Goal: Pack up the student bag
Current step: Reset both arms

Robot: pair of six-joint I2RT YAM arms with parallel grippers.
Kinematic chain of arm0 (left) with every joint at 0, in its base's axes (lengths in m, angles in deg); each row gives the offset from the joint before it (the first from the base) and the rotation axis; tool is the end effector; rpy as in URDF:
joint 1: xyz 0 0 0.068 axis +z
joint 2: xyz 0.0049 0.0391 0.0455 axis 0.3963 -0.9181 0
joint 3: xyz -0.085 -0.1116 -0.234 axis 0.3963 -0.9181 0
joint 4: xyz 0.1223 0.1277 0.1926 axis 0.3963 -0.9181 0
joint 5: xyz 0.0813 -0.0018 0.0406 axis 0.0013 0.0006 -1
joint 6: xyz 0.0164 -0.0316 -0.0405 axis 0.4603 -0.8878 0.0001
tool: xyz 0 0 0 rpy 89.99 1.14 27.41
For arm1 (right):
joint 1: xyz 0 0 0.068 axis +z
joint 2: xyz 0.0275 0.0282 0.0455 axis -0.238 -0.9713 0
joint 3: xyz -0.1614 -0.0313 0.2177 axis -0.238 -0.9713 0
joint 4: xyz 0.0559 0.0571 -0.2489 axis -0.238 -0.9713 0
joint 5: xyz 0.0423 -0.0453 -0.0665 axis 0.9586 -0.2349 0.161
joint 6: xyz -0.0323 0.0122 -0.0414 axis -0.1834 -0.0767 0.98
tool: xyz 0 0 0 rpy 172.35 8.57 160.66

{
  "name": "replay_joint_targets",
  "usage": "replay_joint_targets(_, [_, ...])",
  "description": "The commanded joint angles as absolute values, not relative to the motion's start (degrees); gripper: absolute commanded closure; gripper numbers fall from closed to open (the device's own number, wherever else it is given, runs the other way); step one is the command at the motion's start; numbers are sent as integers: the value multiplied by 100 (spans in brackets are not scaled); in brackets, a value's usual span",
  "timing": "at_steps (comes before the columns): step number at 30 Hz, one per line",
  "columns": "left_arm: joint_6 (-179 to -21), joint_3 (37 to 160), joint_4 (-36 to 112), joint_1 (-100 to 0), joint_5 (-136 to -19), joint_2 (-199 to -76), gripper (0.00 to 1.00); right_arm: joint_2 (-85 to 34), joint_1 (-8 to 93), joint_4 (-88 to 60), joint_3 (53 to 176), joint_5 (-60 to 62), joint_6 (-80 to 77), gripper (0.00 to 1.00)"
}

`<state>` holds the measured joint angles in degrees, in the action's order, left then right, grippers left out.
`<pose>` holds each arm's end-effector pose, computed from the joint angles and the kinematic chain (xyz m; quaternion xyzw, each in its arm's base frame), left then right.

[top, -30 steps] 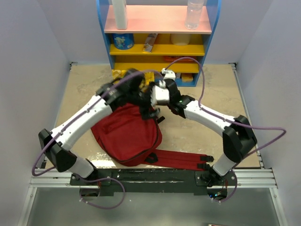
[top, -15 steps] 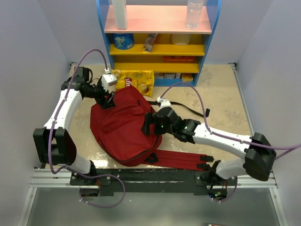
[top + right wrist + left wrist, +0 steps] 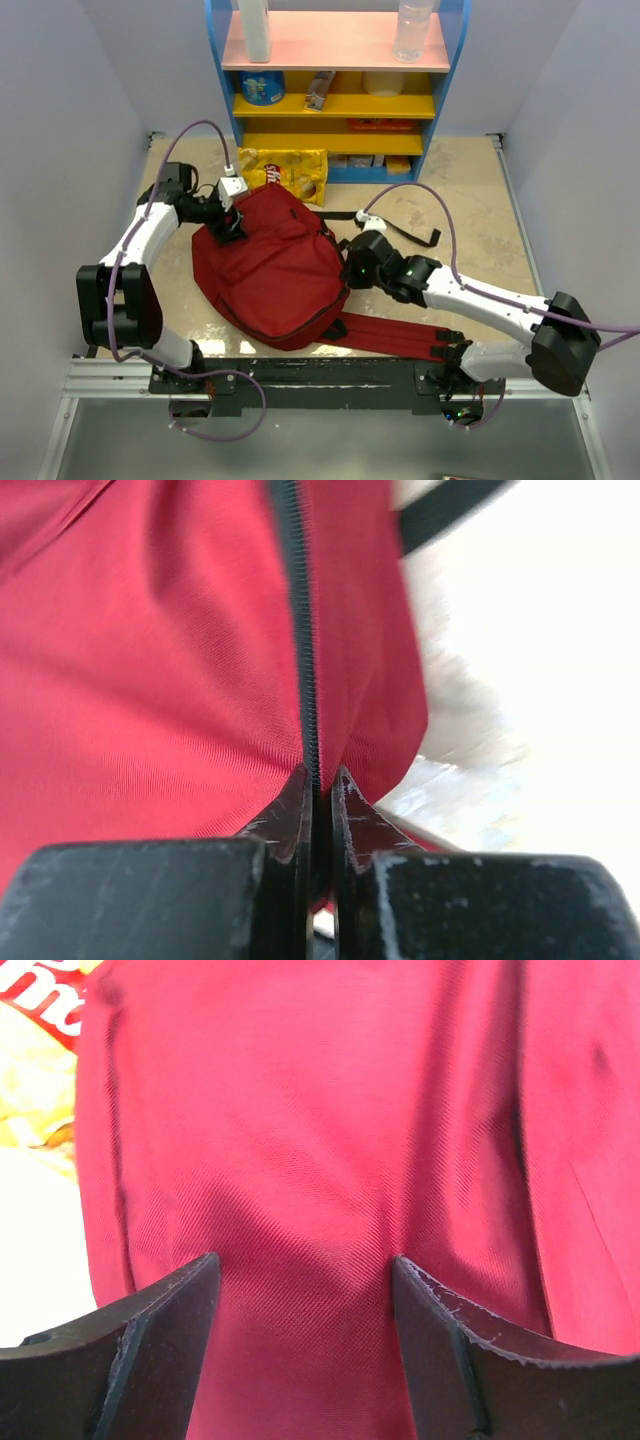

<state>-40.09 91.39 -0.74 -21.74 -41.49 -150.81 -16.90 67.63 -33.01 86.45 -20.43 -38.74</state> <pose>0.3114 -0.0161 0.2490 0.4467 0.7809 -0.2292 0.3716 0.1635 0.2096 0.2407 -0.0303 0.9153 0.2203 0.3358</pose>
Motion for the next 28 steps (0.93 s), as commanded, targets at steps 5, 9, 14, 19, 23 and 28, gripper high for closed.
replay_joint_targets(5, [-2639,8415,-1679,-2089,-3717,-14354,28,-2240,5596,-3500,9542,-2516,-2706,100])
replay_joint_targets(9, [-1857,8528,-2855,-2089,-3470,-14231,28,-2513,5587,-3563,9869,-2322,-2592,100])
replay_joint_targets(14, [-2687,8976,-2597,-2062,-3461,-13828,10,-2233,5595,-3598,9904,-2252,-2565,13])
replay_joint_targets(19, [-4953,9767,-1576,-2062,-3855,-13764,0,-1785,5595,-3773,10124,-2593,-2425,1])
replay_joint_targets(23, [-5696,10111,-1435,-2062,-4462,-13949,0,-1512,5595,-3791,10063,-2665,-2310,1])
replay_joint_targets(28, [-6240,9795,-839,-2053,-5374,-13809,0,-1319,5587,-3668,9843,-2586,-2310,1])
